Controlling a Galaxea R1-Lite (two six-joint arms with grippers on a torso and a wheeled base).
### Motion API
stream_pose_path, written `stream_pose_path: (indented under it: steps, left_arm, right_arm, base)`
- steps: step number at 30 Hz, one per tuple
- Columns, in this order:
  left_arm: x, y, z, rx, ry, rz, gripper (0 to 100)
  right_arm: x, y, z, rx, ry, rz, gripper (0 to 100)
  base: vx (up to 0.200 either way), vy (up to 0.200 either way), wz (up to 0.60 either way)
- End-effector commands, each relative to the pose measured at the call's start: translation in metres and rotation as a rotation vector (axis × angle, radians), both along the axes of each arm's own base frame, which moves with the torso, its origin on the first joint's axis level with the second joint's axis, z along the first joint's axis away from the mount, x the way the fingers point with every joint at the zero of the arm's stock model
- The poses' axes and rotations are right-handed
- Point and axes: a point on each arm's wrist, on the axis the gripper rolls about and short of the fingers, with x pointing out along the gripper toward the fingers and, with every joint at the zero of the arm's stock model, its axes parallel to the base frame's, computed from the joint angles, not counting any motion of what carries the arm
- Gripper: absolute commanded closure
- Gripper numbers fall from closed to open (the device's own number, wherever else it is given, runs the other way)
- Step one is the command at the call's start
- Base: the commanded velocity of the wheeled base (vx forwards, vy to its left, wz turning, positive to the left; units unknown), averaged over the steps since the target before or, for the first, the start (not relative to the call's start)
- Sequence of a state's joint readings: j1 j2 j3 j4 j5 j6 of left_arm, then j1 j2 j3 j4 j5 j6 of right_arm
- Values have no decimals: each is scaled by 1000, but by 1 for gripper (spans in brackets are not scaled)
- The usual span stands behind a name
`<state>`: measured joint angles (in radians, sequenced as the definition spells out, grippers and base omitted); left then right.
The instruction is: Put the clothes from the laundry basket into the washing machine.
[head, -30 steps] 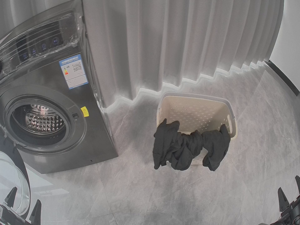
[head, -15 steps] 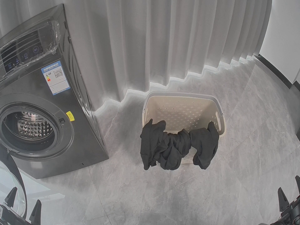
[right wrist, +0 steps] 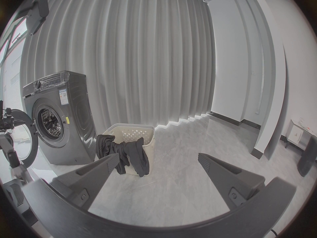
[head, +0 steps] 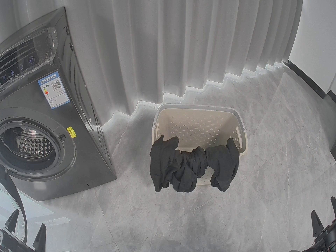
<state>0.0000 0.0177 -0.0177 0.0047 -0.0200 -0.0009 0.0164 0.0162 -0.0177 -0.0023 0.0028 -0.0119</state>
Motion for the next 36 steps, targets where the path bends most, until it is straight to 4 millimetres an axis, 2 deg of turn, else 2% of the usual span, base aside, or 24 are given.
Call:
stream_pose_path:
  steps: [1, 4, 13, 19, 34, 36]
  left_arm:
    - [0, 0, -5, -1, 0, 0, 0]
    - [0, 0, -5, -1, 0, 0, 0]
    - [0, 0, -5, -1, 0, 0, 0]
    - [0, 0, -5, -1, 0, 0, 0]
    - [0, 0, -5, -1, 0, 0, 0]
    - [0, 0, -5, 1, 0, 0, 0]
  right_arm:
    - [0, 0, -5, 0, 1, 1, 0]
    - [0, 0, -5, 0, 1, 1, 0]
    - [0, 0, -5, 0, 1, 1, 0]
    - [0, 0, -5, -2, 1, 1, 0]
    - [0, 0, -5, 4, -1, 1, 0]
    - [0, 0, -5, 4, -1, -1, 0]
  base:
    - [200, 0, 0]
    - [200, 0, 0]
    - [0, 0, 0]
    - [200, 0, 0]
    - [0, 0, 0]
    - [0, -200, 0]
